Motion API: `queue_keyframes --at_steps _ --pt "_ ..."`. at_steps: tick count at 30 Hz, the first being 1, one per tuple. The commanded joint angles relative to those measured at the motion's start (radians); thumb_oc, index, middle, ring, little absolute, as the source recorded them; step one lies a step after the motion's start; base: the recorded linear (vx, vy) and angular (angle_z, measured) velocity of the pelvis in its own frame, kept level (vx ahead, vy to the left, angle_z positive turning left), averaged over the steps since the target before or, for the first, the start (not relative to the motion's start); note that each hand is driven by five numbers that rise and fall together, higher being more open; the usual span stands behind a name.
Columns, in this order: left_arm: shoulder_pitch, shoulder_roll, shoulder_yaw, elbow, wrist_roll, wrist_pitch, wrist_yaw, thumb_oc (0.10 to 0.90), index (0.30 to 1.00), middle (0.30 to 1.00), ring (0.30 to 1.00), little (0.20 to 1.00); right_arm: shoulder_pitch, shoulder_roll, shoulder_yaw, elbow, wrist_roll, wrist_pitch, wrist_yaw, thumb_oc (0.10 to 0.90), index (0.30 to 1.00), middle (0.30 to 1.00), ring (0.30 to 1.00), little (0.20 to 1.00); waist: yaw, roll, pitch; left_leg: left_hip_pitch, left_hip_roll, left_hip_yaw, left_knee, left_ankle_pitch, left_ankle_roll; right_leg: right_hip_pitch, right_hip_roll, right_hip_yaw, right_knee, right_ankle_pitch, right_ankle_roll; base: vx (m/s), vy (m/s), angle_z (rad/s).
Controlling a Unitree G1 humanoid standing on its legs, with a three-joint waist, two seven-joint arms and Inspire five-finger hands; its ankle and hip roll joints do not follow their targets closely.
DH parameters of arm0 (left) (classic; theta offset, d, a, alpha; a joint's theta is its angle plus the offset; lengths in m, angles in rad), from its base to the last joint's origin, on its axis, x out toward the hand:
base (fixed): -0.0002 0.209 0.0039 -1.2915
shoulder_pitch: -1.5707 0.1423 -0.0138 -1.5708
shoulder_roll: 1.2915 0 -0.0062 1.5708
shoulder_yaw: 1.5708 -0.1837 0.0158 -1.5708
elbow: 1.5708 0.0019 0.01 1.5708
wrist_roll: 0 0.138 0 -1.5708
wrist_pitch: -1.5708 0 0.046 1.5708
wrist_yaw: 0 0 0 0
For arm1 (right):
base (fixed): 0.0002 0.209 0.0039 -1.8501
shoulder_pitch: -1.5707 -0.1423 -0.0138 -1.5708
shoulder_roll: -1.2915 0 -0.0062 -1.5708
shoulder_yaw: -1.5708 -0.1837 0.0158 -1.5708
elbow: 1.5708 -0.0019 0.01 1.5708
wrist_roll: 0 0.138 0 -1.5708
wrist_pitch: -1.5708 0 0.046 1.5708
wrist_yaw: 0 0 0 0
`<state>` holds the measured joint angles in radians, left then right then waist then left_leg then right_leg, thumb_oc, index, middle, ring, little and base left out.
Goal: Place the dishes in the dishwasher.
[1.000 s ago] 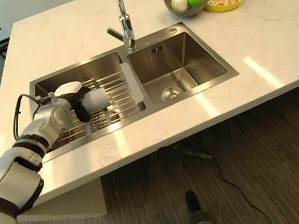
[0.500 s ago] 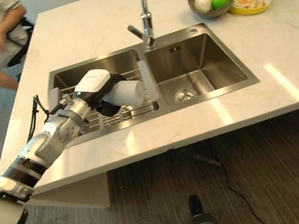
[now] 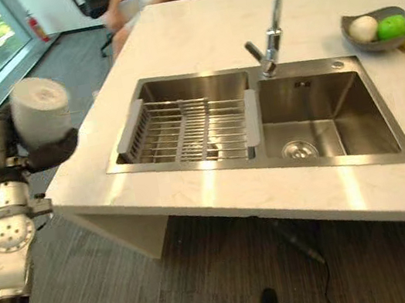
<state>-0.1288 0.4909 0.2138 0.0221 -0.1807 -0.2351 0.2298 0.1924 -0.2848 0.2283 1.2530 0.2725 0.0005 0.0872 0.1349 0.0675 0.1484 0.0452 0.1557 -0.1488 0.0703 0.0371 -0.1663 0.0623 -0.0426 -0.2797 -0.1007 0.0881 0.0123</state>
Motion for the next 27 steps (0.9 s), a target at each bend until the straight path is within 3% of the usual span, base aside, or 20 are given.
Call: queue_keyframes --at_steps 1,3,7,10,11,12,14,15,17,18,21,22,23,25,26,27 --pt "-0.085 0.09 0.09 -0.076 -0.177 -0.139 0.0 0.4 0.3 0.3 0.3 0.3 -0.058 -0.003 -0.054 -0.038 -0.018 -0.045 0.009 0.8 0.9 0.9 0.9 0.9 -0.004 -0.017 -0.013 -0.086 0.011 0.066 -0.053 0.179 -0.009 0.082 -0.033 -0.109 0.013 -0.124 0.06 -0.21 -0.033 1.42" --pt "-0.051 0.053 0.112 -0.068 -0.212 -0.147 -0.009 0.4 0.3 0.3 0.3 0.3 -0.051 -0.019 -0.074 -0.039 -0.028 -0.047 0.002 0.8 0.9 0.9 0.9 0.9 -0.005 -0.013 0.001 -0.124 0.016 0.181 -0.06 0.188 -0.011 0.076 -0.057 -0.176 0.013 -0.128 0.066 -0.23 -0.018 1.72" --pt "0.065 0.027 0.174 -0.065 -0.181 -0.151 -0.001 0.4 0.3 0.3 0.3 0.3 -0.062 -0.029 -0.091 -0.033 -0.042 -0.042 -0.002 0.8 0.9 0.9 0.9 0.9 -0.002 -0.009 0.008 -0.084 0.069 0.298 -0.026 0.144 -0.012 0.069 -0.103 -0.249 0.013 -0.099 0.071 -0.2 0.084 1.22" --pt "0.098 0.021 0.188 -0.035 -0.171 -0.151 0.001 0.4 0.3 0.3 0.3 0.3 -0.07 -0.024 -0.109 -0.022 -0.036 -0.037 -0.002 0.8 0.9 0.9 0.9 0.9 -0.014 -0.018 -0.018 0.006 0.14 0.389 -0.042 0.116 -0.034 0.059 -0.139 -0.301 0.013 -0.084 0.089 -0.22 0.205 0.67" --pt "0.109 0.018 0.182 -0.028 -0.163 -0.152 -0.002 0.4 0.3 0.3 0.3 0.3 -0.059 -0.012 -0.12 -0.022 -0.028 -0.04 -0.001 0.8 0.9 0.9 0.9 0.9 -0.029 -0.024 -0.032 0.046 0.194 0.481 -0.06 0.135 -0.047 0.053 -0.169 -0.37 0.018 -0.059 0.098 -0.24 0.237 1.2" --pt "0.11 0.018 0.181 -0.029 -0.161 -0.151 -0.001 0.4 0.3 0.3 0.3 0.3 -0.057 -0.011 -0.12 -0.022 -0.028 -0.04 -0.001 0.8 0.9 0.9 0.9 0.9 -0.031 -0.024 -0.034 0.047 0.194 0.479 -0.066 0.139 -0.048 0.054 -0.168 -0.374 0.017 -0.058 0.099 -0.25 0.288 1.49" --pt "0.123 0.019 0.164 -0.036 -0.153 -0.149 -0.018 0.4 0.3 0.3 0.3 0.3 -0.045 0.0 -0.133 -0.021 -0.017 -0.042 -0.002 0.8 0.9 0.9 0.9 0.9 -0.048 -0.026 -0.047 0.06 0.219 0.553 -0.103 0.151 -0.056 0.044 -0.195 -0.424 0.021 -0.026 0.114 -0.15 0.301 1.53" --pt "0.135 0.018 0.156 -0.05 -0.142 -0.145 -0.027 0.4 0.3 0.3 0.3 0.3 -0.039 0.007 -0.139 -0.016 -0.017 -0.044 -0.006 0.8 0.9 0.9 0.9 0.9 -0.047 -0.027 -0.051 0.051 0.222 0.567 -0.108 0.155 -0.056 0.043 -0.206 -0.442 0.021 -0.008 0.124 -0.14 0.415 1.44" --pt "0.167 -0.004 0.15 -0.081 -0.119 -0.139 -0.055 0.4 0.3 0.3 0.3 0.3 -0.036 0.027 -0.154 -0.005 -0.018 -0.039 -0.003 0.8 0.9 0.9 0.9 0.9 -0.048 -0.032 -0.06 0.041 0.196 0.571 -0.125 0.082 -0.037 0.042 -0.243 -0.455 0.023 0.018 0.148 -0.11 0.487 1.16" --pt "0.177 -0.007 0.15 -0.091 -0.109 -0.14 -0.065 0.4 0.3 0.3 0.3 0.3 -0.038 0.028 -0.157 0.001 -0.022 -0.039 -0.001 0.8 0.9 0.9 0.9 0.9 -0.039 -0.035 -0.058 0.037 0.178 0.547 -0.123 0.058 -0.03 0.039 -0.26 -0.453 0.024 0.034 0.159 -0.1 0.597 1.13" --pt "0.19 -0.023 0.143 -0.134 -0.073 -0.144 -0.09 0.4 0.3 0.3 0.3 0.3 -0.027 0.056 -0.183 0.004 -0.024 -0.044 0.01 0.8 0.9 0.9 0.9 0.9 -0.016 -0.074 -0.042 -0.014 0.075 0.452 -0.09 -0.029 0.035 0.062 -0.346 -0.466 0.066 0.077 0.191 -0.06 0.517 0.77" --pt "0.193 -0.02 0.134 -0.143 -0.059 -0.144 -0.089 0.4 0.3 0.3 0.3 0.3 -0.028 0.068 -0.186 -0.004 -0.022 -0.046 0.013 0.8 0.9 0.9 0.9 0.9 -0.021 -0.088 -0.031 -0.019 0.042 0.419 -0.08 -0.055 0.06 0.054 -0.373 -0.432 0.114 0.09 0.204 0.05 0.401 0.79" --pt "0.177 -0.007 0.111 -0.14 -0.045 -0.146 -0.086 0.4 0.3 0.3 0.3 0.3 -0.036 0.074 -0.185 -0.014 -0.019 -0.047 0.017 0.8 0.9 0.9 0.9 0.9 -0.042 -0.098 -0.023 -0.02 0.008 0.368 -0.084 -0.071 0.082 0.032 -0.377 -0.332 0.149 0.094 0.203 0.13 0.412 1.01" --pt "0.132 0.009 0.037 -0.127 -0.056 -0.155 -0.096 0.4 0.3 0.3 0.3 0.3 -0.065 0.071 -0.19 -0.022 0.018 -0.052 0.014 0.8 0.9 0.9 0.9 0.9 -0.08 -0.108 -0.008 -0.023 -0.055 0.284 -0.089 -0.06 0.118 -0.03 -0.321 -0.079 0.19 0.072 0.171 0.11 0.311 1.5" --pt "0.129 0.01 0.035 -0.124 -0.056 -0.156 -0.096 0.4 0.3 0.3 0.3 0.3 -0.067 0.071 -0.192 -0.021 0.019 -0.053 0.014 0.8 0.9 0.9 0.9 0.9 -0.076 -0.109 -0.008 -0.024 -0.055 0.287 -0.089 -0.06 0.118 -0.036 -0.322 -0.075 0.197 0.068 0.171 0.2 0.284 2.11" --pt "0.077 0.022 -0.055 -0.109 -0.048 -0.154 -0.102 0.4 0.3 0.3 0.3 0.3 -0.069 0.081 -0.184 -0.029 0.063 -0.055 0.02 0.8 0.9 0.9 0.9 0.9 -0.119 -0.109 -0.004 -0.023 -0.1 0.179 -0.094 -0.056 0.143 -0.069 -0.201 0.147 0.209 -0.009 0.145 0.26 0.253 2.42"
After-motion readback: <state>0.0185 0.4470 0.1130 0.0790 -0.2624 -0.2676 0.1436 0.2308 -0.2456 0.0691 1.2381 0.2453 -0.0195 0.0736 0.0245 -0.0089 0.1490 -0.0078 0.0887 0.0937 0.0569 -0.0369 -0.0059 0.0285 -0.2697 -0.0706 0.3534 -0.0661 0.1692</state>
